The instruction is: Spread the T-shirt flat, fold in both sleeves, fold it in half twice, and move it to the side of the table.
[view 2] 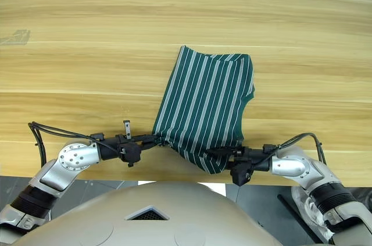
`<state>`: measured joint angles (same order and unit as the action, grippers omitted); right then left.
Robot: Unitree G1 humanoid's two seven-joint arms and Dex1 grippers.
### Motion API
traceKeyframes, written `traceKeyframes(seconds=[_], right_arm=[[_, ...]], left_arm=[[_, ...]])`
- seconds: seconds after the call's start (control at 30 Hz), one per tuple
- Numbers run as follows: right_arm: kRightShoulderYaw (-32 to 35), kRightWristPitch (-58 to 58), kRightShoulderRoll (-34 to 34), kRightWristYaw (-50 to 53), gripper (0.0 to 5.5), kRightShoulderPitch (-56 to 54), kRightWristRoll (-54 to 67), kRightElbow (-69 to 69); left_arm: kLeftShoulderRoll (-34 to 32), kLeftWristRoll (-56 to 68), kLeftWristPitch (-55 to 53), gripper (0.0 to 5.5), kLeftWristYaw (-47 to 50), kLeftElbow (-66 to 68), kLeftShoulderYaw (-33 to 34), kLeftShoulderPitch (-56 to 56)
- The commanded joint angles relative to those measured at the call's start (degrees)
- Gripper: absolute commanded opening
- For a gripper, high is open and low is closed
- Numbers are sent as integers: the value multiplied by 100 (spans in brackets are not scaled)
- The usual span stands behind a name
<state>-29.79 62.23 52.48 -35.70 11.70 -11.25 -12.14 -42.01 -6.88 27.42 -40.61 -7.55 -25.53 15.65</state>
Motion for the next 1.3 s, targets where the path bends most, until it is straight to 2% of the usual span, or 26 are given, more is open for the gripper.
traceKeyframes(seconds=[0.03, 0.13, 0.23, 0.43, 0.57, 0.67, 0.8, 1.1, 1.2, 1.3], right_arm=[[-79, -439, 56, -266, 91, 34, -507, -350], [-97, -541, 100, -333, 47, 109, -377, -319], [-132, -920, 222, -671, 1, 125, 532, -2], [352, -2413, 497, -1782, 0, 83, 3302, 851], [704, -3375, 461, -2462, 0, 222, 4357, 1335], [991, -3863, 382, -2723, 0, 359, 4733, 1680], [1321, -4205, 291, -2966, 0, 513, 4748, 1940], [2088, -4735, 480, -3481, 0, 1130, 4789, 2837], [2297, -4823, 270, -3459, 0, 916, 4600, 2722], [2340, -4725, -21, -3212, 0, 461, 4034, 2364]], left_arm=[[-32, -1, -108, 6, -47, -60, 117, 75], [-160, 230, -220, 6, -112, -168, 309, 185], [-417, 467, -454, 6, -231, -426, 650, 405], [-1069, 920, -1132, 6, -716, -1086, 1236, 771], [-1333, 2100, -2269, 6, -1001, -2279, 1713, 1014], [-1388, 2529, -2803, 6, -1085, -2840, 1879, 1104], [-1480, 2726, -3306, 6, -1122, -3419, 2028, 1224], [-2132, 2639, -3716, 6, -1720, -4583, 2490, 2666], [-1968, 2945, -3891, 6, -1684, -4638, 2487, 2507], [-1690, 2959, -4097, 6, -1469, -4275, 2300, 1855]])
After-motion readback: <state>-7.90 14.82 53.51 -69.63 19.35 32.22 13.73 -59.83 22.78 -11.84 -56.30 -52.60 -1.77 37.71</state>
